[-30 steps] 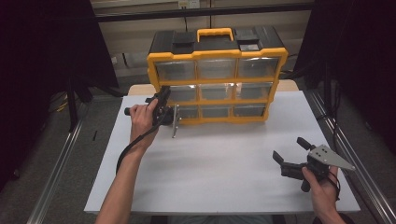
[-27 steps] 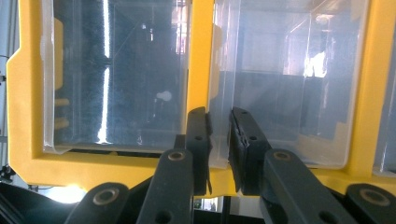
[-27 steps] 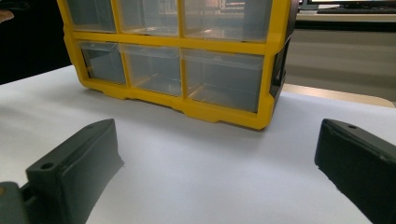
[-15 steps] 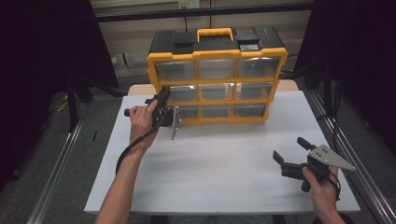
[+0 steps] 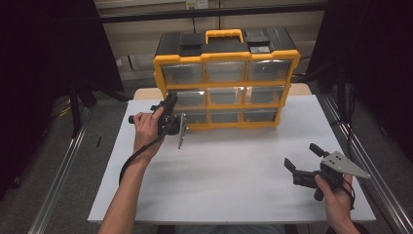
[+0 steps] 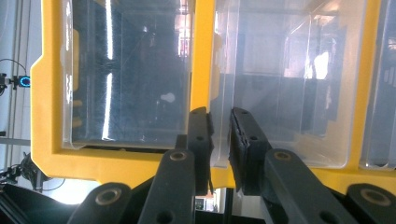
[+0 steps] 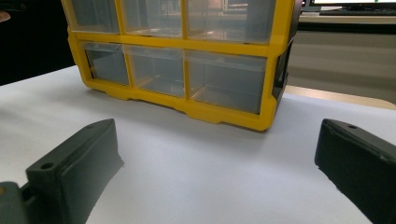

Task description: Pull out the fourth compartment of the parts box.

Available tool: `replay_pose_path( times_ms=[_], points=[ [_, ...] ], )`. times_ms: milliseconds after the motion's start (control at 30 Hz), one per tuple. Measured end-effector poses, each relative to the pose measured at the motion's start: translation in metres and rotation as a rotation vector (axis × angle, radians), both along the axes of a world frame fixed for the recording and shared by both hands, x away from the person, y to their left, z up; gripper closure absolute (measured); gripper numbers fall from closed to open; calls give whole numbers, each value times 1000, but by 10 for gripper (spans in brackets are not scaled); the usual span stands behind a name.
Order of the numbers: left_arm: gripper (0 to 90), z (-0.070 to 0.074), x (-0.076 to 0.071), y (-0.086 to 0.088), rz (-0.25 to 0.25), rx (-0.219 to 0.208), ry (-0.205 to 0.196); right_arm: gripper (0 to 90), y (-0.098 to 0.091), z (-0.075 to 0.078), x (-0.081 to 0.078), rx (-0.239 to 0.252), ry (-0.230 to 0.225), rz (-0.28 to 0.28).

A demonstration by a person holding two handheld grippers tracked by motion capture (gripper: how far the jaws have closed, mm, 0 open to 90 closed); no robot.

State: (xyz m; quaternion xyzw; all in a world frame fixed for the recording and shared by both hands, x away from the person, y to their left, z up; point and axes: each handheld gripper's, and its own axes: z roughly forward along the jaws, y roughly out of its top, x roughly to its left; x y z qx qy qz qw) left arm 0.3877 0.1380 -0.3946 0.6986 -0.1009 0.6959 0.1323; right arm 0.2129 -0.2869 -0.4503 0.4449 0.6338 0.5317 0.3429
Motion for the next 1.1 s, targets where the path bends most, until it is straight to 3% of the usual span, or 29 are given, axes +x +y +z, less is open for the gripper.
replay_pose_path(
  times_ms=[267, 433, 1100],
  points=[
    [790, -1, -5, 0, -1, -31, 14, 0, 0, 0, 1, -2, 0, 2],
    [791, 0, -7, 1, -6, -16, 2, 0, 0, 0, 0, -1, -2, 2],
    [788, -1, -18, 2, -8, -32, 8, 0, 0, 0, 0, -4, 0, 5]
  ],
)
